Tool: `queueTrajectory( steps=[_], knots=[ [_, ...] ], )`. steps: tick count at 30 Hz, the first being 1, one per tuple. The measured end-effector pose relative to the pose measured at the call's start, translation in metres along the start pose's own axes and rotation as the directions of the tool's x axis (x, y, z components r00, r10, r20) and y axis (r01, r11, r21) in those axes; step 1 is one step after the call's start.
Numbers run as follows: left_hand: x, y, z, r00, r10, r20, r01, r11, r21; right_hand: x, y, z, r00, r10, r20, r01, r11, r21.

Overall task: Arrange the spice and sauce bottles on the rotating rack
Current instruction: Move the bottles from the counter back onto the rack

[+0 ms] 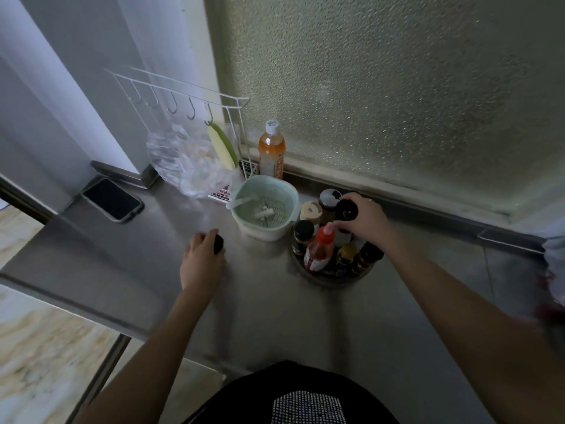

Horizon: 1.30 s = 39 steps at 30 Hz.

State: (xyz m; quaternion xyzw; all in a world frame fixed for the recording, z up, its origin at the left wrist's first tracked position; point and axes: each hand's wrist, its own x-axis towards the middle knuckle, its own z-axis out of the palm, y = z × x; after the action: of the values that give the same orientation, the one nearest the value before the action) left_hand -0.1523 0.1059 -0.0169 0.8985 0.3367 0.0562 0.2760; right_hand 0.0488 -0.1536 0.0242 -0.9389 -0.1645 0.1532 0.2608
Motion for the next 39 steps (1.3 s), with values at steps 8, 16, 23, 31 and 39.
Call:
queueTrajectory(
  steps=[8,16,23,31,39],
  knots=[
    [-0.056,0.056,0.015,0.922,0.385,0.049,-0.385,0.923,-0.006,-0.033,0.002,-0.011,0.99,-0.013,-0.14,0.027,0.995,0.097],
    [-0.079,0.11,0.04,0.729,0.639,0.245,-0.64,0.764,-0.086,-0.1,0.018,0.038,0.989,-0.15,-0.002,0.15,0.988,0.035],
    [-0.076,0.141,0.058,0.771,0.587,0.247,-0.572,0.809,-0.136,-0.11,0.026,0.029,0.983,-0.11,-0.149,0.117,0.992,0.04],
    [-0.063,0.165,0.077,0.796,0.518,0.314,-0.548,0.836,0.007,-0.114,0.034,0.031,0.992,-0.096,-0.082,0.1,0.994,0.049],
    [-0.067,0.149,0.083,0.734,0.575,0.363,-0.644,0.759,0.1,-0.112,0.032,0.035,0.986,-0.117,-0.117,0.128,0.987,0.097]
  ],
)
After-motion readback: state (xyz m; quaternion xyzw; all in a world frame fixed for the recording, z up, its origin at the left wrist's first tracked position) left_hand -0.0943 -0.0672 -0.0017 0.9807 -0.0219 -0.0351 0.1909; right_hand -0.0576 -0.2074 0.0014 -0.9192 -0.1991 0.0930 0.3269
